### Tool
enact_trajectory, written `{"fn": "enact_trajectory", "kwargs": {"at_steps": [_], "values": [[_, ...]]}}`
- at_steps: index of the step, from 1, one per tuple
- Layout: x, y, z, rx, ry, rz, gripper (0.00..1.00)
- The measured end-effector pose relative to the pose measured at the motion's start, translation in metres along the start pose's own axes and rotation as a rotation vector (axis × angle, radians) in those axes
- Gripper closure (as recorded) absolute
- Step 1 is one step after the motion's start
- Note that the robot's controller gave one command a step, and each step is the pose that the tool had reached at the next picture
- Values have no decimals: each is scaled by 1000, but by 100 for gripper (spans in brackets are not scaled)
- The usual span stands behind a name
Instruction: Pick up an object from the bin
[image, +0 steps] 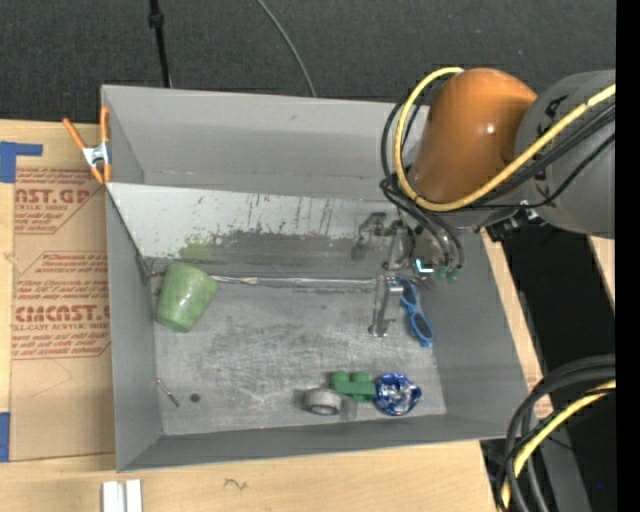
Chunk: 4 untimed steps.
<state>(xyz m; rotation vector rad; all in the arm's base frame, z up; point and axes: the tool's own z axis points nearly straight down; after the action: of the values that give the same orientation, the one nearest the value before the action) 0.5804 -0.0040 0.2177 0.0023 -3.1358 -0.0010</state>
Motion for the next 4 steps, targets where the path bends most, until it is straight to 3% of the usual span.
{"fn": "enact_trajectory", "kwargs": {"at_steps": [1, 2, 3, 4], "values": [[61, -22, 94, 0, 5, -28, 0], [92, -37, 144, 3, -29, -339, 0], [97, -38, 147, 1, -12, -339, 100], [80, -37, -91, 4, -17, -298, 100]]}}
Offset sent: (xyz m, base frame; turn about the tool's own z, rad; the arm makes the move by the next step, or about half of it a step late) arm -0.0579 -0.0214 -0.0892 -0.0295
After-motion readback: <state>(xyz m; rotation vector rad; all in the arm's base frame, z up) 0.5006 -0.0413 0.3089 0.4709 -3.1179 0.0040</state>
